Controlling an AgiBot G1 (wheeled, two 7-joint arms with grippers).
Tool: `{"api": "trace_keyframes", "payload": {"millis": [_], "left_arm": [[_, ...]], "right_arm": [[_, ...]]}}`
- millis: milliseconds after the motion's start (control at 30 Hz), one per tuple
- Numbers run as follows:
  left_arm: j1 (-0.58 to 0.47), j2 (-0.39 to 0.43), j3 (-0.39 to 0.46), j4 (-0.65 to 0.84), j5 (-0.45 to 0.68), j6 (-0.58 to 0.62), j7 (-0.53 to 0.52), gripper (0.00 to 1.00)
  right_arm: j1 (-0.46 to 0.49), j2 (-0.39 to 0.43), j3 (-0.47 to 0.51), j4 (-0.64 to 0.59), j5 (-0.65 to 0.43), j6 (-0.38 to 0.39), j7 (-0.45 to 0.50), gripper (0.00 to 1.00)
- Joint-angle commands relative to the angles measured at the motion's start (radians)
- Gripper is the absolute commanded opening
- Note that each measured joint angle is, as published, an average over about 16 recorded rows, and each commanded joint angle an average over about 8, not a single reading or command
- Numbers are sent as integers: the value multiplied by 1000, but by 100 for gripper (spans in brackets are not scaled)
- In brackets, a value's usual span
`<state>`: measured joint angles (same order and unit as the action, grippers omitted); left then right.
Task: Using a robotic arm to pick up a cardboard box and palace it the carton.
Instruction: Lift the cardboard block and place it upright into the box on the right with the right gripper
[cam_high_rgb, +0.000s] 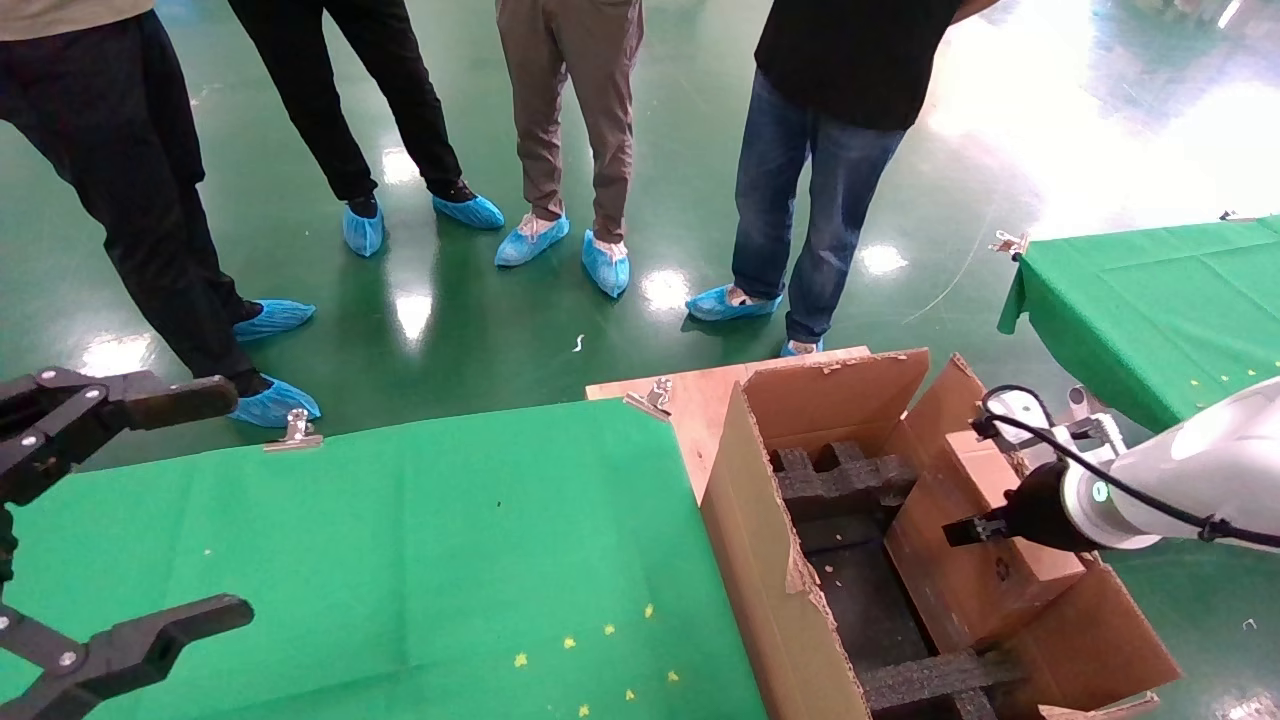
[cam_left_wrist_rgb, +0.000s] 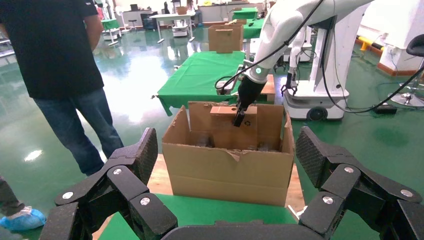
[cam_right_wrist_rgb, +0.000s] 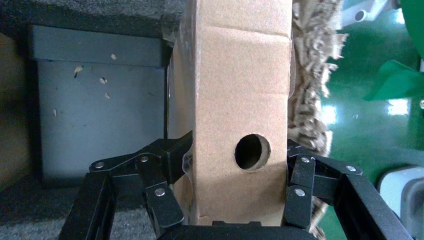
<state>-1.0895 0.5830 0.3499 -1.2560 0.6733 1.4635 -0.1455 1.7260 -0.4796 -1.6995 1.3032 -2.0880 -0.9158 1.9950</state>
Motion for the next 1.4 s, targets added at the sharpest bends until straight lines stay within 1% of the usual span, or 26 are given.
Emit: {"api": "trace_keyframes", "payload": {"millis": [33, 300, 533, 1267, 1300, 1400], "left_arm": [[0, 0, 0, 0, 0, 0, 0, 100], [0, 0, 0, 0, 0, 0, 0, 100], [0, 0, 0, 0, 0, 0, 0, 100], [0, 0, 0, 0, 0, 0, 0, 100], [0, 0, 0, 0, 0, 0, 0, 100], [0, 0, 0, 0, 0, 0, 0, 100]], "right_arm": [[-12, -7, -2, -8, -8, 16, 8, 0], [-56, -54, -10, -97, 9, 78, -10, 0], [-85, -80, -15, -152, 42, 108, -38, 0], [-140, -155, -27, -300, 140, 139, -168, 0], [-141, -157, -26, -304, 146, 139, -174, 2], [-143, -159, -24, -311, 161, 140, -190, 39]]}}
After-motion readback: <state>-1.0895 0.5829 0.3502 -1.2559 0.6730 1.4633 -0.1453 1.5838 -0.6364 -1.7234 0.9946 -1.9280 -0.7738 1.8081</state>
